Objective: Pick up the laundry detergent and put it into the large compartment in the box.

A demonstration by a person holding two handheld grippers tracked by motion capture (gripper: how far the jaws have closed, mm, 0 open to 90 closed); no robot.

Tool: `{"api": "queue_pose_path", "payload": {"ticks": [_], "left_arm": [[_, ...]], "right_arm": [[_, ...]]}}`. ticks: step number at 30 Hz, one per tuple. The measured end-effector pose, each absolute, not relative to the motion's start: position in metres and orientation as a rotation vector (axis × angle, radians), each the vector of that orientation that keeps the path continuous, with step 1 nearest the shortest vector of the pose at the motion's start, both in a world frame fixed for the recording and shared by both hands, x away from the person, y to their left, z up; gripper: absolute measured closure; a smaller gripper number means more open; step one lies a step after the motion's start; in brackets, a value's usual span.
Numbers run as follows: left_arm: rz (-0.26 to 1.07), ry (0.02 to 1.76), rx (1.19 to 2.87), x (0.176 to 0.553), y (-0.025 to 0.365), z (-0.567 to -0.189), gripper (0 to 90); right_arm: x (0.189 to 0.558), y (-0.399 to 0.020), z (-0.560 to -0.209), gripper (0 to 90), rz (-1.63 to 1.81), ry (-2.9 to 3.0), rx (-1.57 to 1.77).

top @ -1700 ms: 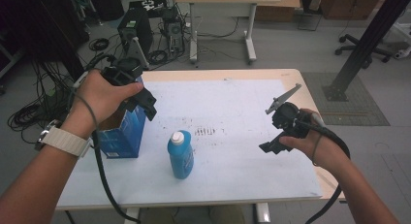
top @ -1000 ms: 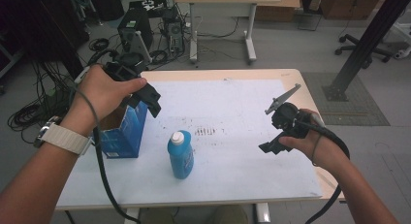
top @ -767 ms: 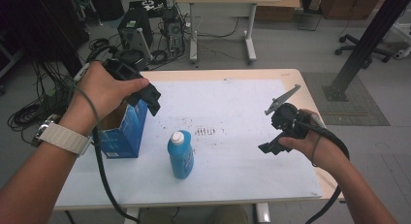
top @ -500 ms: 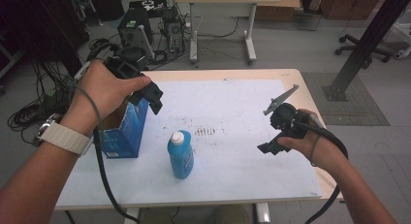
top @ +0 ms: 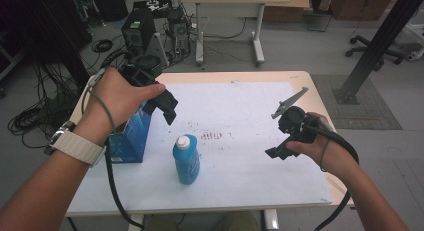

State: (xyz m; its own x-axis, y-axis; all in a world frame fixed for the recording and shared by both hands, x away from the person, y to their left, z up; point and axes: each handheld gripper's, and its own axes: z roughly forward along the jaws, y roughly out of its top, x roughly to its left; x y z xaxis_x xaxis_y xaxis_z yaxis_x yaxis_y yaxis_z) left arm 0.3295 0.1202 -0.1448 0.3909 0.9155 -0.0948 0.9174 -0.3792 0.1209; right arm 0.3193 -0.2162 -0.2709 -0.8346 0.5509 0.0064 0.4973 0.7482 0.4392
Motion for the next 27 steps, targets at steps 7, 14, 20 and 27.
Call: {"api": "queue_pose_path", "payload": {"ticks": [7,14,20,27], "left_arm": [[-0.025,1.662,2.495,0.329,0.107,-0.152,7.0],[-0.032,1.672,2.483,0.329,0.099,-0.159,6.8],[-0.035,1.677,2.490,0.328,0.091,-0.167,6.8],[-0.024,1.694,2.496,0.328,0.086,-0.175,6.8]], "right_arm": [[0.319,-0.217,-0.272,9.9,0.659,2.819,0.854],[0.317,-0.218,-0.273,9.9,0.660,2.820,0.850],[0.317,-0.218,-0.273,9.9,0.664,2.819,0.850],[0.315,-0.218,-0.275,9.9,0.668,2.823,0.842]]}}
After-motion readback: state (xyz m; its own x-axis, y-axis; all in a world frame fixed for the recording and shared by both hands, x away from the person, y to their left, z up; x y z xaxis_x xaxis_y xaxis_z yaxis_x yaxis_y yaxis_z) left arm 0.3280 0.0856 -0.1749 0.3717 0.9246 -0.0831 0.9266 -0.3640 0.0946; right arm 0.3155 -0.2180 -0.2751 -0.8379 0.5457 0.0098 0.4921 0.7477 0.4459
